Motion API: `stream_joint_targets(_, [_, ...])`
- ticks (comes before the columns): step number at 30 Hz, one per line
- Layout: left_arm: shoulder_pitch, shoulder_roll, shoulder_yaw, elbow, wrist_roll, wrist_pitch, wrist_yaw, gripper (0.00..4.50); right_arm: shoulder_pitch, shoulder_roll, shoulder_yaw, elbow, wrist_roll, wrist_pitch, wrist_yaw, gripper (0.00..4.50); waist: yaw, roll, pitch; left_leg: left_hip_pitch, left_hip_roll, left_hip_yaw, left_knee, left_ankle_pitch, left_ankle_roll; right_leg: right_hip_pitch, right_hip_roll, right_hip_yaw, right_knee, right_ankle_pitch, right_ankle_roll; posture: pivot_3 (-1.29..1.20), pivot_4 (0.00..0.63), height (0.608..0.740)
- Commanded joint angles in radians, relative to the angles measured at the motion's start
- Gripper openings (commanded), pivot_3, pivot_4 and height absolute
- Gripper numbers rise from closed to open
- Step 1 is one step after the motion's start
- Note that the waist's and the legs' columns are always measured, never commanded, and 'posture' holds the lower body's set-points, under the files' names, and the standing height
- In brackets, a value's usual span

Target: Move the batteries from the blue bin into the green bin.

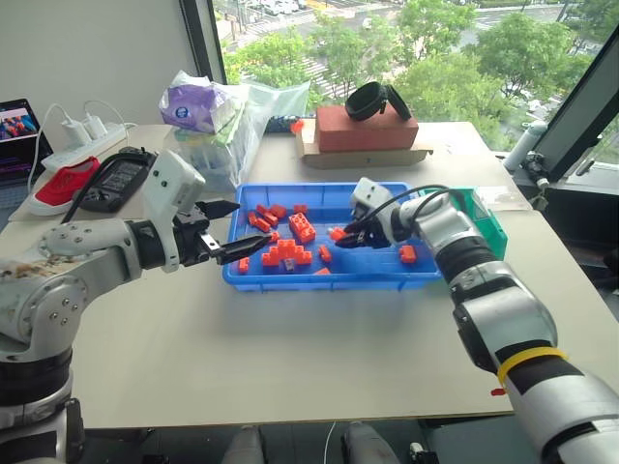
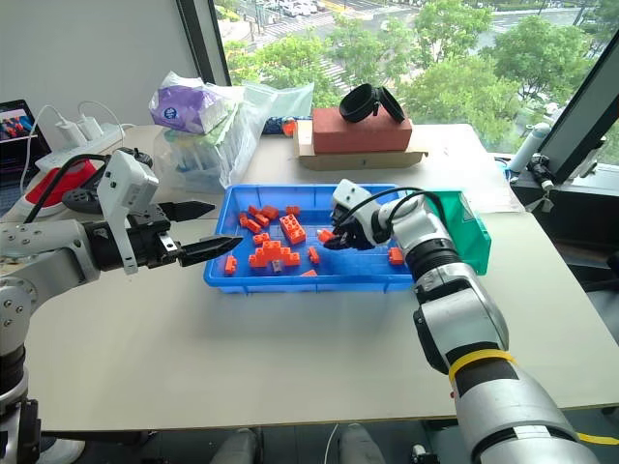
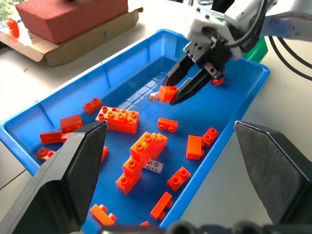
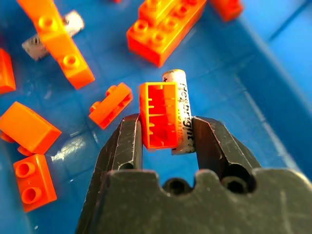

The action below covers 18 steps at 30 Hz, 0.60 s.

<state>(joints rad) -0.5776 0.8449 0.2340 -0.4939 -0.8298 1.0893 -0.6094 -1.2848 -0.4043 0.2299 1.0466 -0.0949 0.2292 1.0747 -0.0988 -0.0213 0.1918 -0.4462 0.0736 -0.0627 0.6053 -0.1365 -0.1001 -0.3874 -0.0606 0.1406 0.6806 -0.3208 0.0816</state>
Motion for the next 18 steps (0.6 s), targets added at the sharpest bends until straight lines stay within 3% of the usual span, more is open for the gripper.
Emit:
stream_joint_targets(1, [-0.017,0.001,0.006,-0.005,-0.003,-0.028,-0.004,4.5,-0.034,-0.033,-0.039,-0.059,0.026,0.022,0.036,1.26,-0.001,0.0,0.0,0.0,0.0,0.0,0.0,0.0,0.0,0.0,0.0,0.0,0.0,0.0,0.0,0.0,0.15,0.74])
stream_joint_targets(18, [-0.012,-0.003,-0.014,0.004,0.004,-0.047,-0.011,4.5,0.062,-0.043,0.007,-0.112,-0.024,0.037,0.074,1.26,0.0,0.0,0.0,0.0,0.0,0.0,0.0,0.0,0.0,0.0,0.0,0.0,0.0,0.0,0.0,0.0,0.15,0.74])
